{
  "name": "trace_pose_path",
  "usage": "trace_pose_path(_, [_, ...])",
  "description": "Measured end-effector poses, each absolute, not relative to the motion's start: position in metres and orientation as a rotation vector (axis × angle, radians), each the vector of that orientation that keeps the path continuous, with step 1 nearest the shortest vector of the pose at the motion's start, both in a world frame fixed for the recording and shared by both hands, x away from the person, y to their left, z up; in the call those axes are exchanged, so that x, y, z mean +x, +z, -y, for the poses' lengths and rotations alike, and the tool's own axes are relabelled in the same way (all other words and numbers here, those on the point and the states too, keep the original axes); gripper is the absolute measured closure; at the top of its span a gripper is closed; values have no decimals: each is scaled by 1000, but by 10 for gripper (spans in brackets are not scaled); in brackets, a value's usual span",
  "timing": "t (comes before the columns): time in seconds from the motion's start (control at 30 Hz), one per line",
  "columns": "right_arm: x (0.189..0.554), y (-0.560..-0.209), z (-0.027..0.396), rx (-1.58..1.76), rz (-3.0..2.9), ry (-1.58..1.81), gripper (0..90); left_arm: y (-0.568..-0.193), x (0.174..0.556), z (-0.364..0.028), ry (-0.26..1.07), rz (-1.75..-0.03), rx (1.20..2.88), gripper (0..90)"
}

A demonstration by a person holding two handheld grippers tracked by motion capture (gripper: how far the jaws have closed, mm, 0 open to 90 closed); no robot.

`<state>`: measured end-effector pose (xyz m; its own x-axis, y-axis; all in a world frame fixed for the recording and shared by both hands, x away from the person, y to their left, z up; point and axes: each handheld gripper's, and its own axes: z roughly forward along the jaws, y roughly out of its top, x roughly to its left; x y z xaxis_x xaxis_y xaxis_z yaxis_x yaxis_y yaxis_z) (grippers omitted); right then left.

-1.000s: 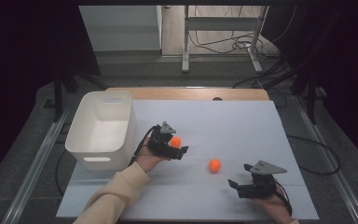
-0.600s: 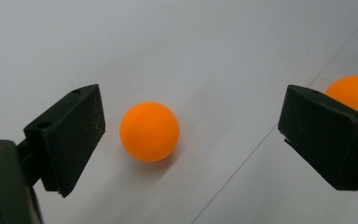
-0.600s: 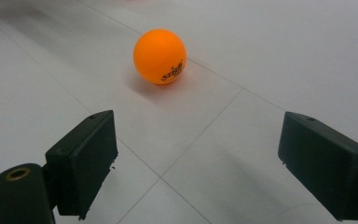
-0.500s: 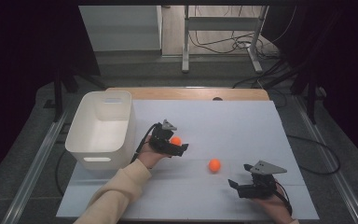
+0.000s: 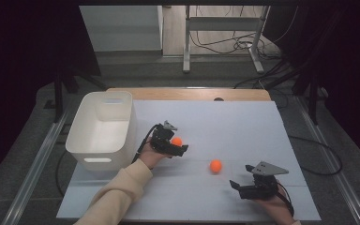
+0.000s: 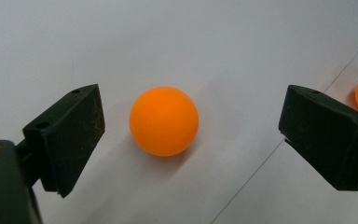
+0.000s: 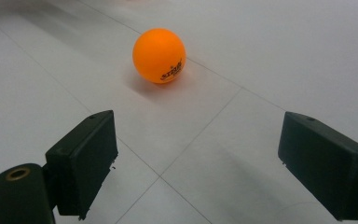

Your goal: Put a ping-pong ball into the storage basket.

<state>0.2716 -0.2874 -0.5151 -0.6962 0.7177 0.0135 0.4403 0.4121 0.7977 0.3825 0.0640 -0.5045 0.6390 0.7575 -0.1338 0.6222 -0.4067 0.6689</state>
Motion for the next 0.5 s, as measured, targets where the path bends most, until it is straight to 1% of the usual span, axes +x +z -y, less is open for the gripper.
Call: trace_pose_path(0.5, [271,-515,288,1002,-2340,1171,122,-512,388,-66,230,-1092,2179,94])
